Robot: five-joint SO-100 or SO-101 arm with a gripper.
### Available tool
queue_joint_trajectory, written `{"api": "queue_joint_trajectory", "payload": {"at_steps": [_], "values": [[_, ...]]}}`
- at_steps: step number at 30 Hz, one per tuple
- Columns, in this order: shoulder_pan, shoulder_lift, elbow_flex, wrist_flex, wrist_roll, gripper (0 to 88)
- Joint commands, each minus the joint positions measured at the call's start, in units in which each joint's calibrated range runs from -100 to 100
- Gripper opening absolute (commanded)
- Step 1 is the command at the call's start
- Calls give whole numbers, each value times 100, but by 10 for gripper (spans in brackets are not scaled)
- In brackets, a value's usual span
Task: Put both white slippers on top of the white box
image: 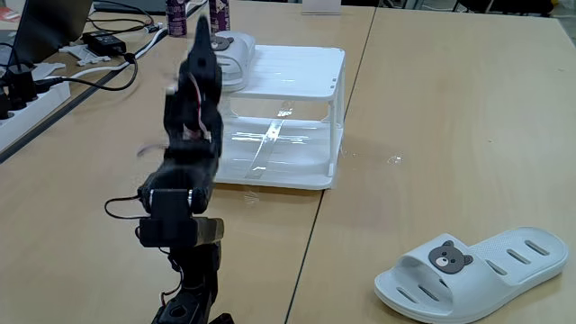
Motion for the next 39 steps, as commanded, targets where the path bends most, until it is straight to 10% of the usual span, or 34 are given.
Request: {"api": "queue_joint_trajectory", "payload": {"at_steps": [1,17,31,39], "values": [[401,305,1164,-1294,42,8],[2654,6598,1561,-4357,42,8],[6042,7760,1597,-4788,42,8],[6363,7928,1353,-4788,42,23]]}}
